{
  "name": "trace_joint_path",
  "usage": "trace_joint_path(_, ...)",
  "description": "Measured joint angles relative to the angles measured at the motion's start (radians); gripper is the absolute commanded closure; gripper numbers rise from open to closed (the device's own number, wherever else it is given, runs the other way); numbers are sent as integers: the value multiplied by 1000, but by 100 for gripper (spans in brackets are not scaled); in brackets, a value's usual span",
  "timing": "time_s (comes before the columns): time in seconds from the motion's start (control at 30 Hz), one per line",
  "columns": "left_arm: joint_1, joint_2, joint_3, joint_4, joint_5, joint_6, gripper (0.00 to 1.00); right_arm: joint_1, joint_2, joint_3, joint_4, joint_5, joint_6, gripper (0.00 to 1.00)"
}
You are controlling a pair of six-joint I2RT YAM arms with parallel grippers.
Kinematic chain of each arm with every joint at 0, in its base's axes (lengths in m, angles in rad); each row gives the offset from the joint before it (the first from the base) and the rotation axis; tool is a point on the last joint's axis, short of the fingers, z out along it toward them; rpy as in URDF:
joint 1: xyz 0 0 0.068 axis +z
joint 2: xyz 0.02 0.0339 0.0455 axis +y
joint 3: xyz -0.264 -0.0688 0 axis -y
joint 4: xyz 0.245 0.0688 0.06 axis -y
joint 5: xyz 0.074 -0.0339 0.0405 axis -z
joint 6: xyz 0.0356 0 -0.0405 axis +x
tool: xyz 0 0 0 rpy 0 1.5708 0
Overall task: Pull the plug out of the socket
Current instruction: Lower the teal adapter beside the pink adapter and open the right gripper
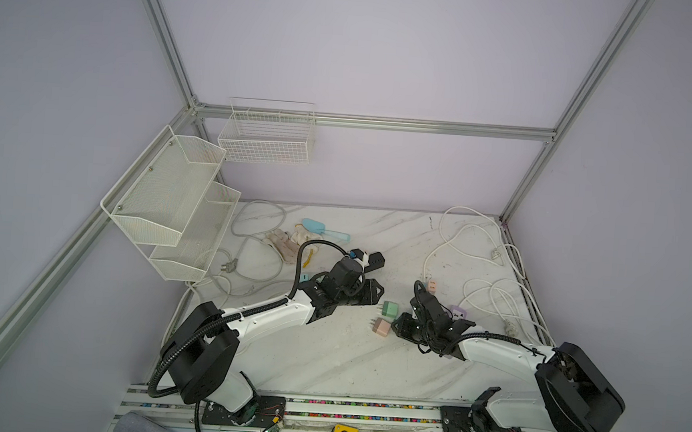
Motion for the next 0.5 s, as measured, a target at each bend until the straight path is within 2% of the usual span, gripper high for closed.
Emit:
trace_joint_path(0.27,0,4,0,0,1,-6,53,0,19,47,-30,20,-38,67)
trace_joint_path(0.4,0,4,0,0,1,-6,53,0,19,49,-59,27,-44,52)
trace_joint_path(0.5,0,4,0,0,1,-6,53,0,14,50,-83,39,-45,46)
